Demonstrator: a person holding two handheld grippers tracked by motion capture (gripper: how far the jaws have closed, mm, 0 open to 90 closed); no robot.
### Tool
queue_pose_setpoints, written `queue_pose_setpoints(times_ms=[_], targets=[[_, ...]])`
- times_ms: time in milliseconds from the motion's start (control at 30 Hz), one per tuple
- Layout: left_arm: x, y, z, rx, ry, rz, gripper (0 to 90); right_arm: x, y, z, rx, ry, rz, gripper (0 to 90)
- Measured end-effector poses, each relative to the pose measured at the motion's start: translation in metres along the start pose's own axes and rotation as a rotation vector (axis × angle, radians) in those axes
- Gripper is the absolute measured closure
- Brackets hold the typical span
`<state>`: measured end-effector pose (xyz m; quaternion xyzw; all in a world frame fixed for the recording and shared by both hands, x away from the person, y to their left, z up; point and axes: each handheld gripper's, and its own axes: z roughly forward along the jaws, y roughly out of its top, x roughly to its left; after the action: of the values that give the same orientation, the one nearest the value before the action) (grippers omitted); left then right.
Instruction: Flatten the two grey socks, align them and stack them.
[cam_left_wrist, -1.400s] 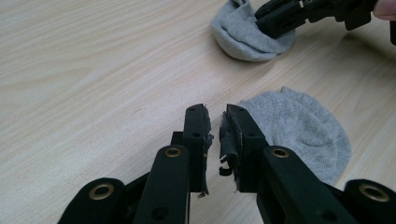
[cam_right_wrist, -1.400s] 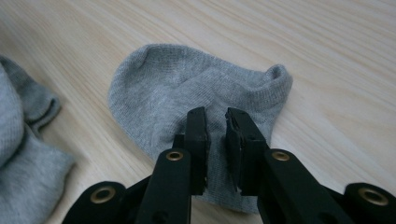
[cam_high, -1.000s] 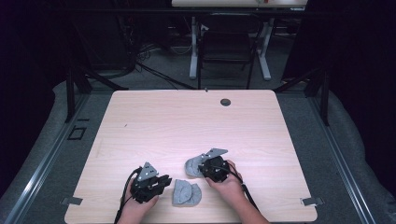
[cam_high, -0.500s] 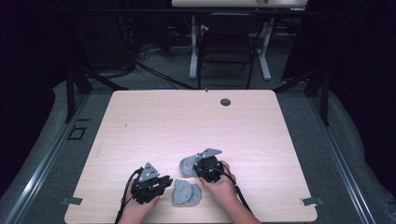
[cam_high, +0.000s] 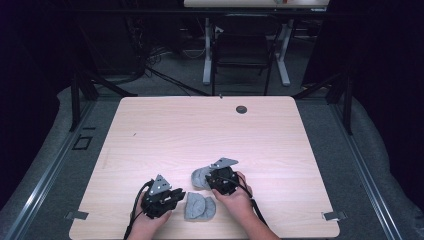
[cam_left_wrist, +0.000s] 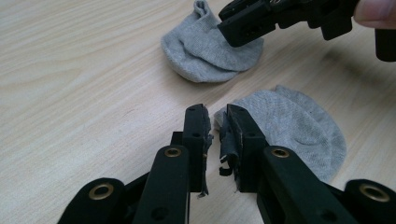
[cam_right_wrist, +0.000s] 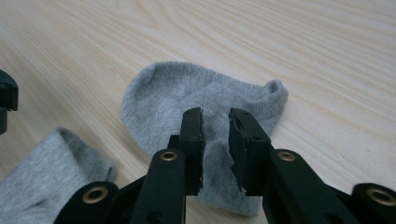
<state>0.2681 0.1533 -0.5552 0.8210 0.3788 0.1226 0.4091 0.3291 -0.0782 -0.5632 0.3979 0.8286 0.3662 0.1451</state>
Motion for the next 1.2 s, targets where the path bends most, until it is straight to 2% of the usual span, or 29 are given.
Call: queue_pose_setpoints(times_ms=[33, 133, 400, 433, 533, 733, 867, 967, 1200], targets=[[0.001, 0.0, 0.0, 0.0, 0.001, 0.011, 78.2, 0.0, 0.0, -0.001, -0.006, -0.002, 0.002, 74.1], [0.001, 0.0, -0.001, 0.004, 0.001, 0.005, 77.6, 0.0, 0.002, -0.006, -0.027, 0.0, -0.003, 73.1], [-0.001, 0.001, 0.0, -0.006, 0.001, -0.001, 75.8, 0.003, -0.002, -0.029, -0.029, 0.039, -0.056, 70.2], [-0.001, 0.001, 0.0, -0.006, -0.002, 0.004, 75.2, 0.004, -0.003, -0.031, -0.039, 0.042, -0.05, 69.5], [-0.003, 0.001, 0.0, -0.004, 0.002, 0.011, 72.5, 0.005, -0.005, -0.039, -0.043, 0.049, -0.068, 67.0], [-0.002, 0.0, 0.001, -0.014, -0.006, 0.011, 65.7, 0.005, -0.012, -0.054, -0.084, 0.075, -0.074, 60.7], [-0.003, 0.001, 0.001, -0.02, -0.012, 0.014, 63.4, 0.004, -0.02, -0.063, -0.104, 0.064, -0.095, 58.4], [-0.003, 0.001, 0.002, -0.016, -0.011, 0.021, 61.2, 0.002, -0.027, -0.068, -0.104, 0.046, -0.099, 57.2], [-0.007, 0.003, 0.004, -0.006, -0.002, 0.047, 56.7, 0.002, -0.04, -0.079, -0.072, 0.063, -0.12, 54.0]])
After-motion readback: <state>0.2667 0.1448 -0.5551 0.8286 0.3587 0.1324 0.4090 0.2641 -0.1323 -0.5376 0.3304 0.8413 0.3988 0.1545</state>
